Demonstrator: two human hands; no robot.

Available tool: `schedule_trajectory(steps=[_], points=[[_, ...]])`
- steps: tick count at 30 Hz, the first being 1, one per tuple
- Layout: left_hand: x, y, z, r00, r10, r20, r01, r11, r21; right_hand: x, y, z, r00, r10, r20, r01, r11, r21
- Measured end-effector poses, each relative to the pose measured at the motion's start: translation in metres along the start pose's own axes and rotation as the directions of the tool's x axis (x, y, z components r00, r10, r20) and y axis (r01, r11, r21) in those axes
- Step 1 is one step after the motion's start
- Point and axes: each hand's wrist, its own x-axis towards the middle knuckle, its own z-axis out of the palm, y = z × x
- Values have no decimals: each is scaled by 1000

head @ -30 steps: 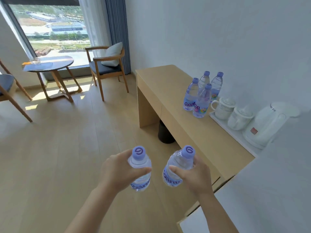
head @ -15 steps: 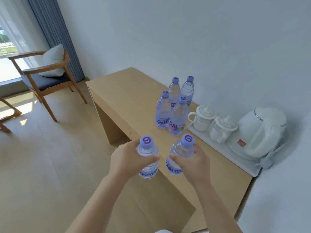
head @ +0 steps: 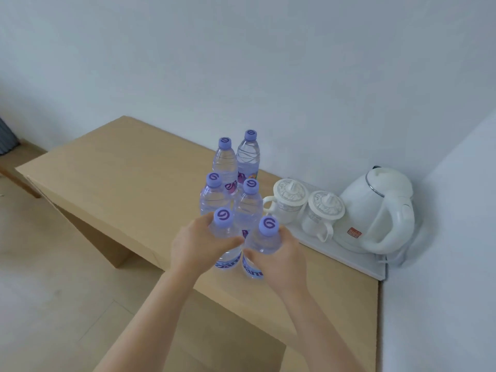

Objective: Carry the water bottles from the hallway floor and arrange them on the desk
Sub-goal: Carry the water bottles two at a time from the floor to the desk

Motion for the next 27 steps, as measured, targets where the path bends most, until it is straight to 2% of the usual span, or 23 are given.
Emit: schedule_trajectory(steps=[7, 11, 13, 15, 16, 18, 19, 20, 22, 27], points=[[33, -14, -4, 974, 78, 214, -81, 997, 4, -3, -4, 25, 987, 104, -122, -102, 994, 24], [36, -22, 2, 927, 172, 333, -125, 979, -158, -2, -9, 40, 970, 124, -209, -115, 992, 54], [29, -32, 5, 910, 231, 345, -166, 964, -209, -8, -5, 50, 940, 190, -284, -191, 981, 25], [20, -47, 8, 913, 175, 369, -138, 983, -123, -22, 4, 61, 902, 258, -347, -274, 962, 3], [16, -53, 11, 907, 105, 407, -103, 994, -25, -30, 7, 66, 894, 279, -352, -295, 955, 7], [4, -60, 15, 869, -36, 493, -129, 946, 296, -48, 12, 71, 888, 347, -300, -356, 934, 29], [-3, -61, 17, 842, -67, 535, -201, 881, 428, -56, 17, 70, 880, 379, -285, -386, 922, 34], [-10, -59, 20, 813, -65, 579, -277, 831, 483, -64, 21, 66, 865, 409, -291, -418, 908, 34], [-25, -51, 30, 739, -25, 673, -400, 789, 467, -82, 28, 50, 831, 443, -337, -456, 889, 44], [-72, -21, 68, 565, 209, 798, -624, 741, 248, -146, 43, -2, 742, 509, -437, -514, 850, 117]])
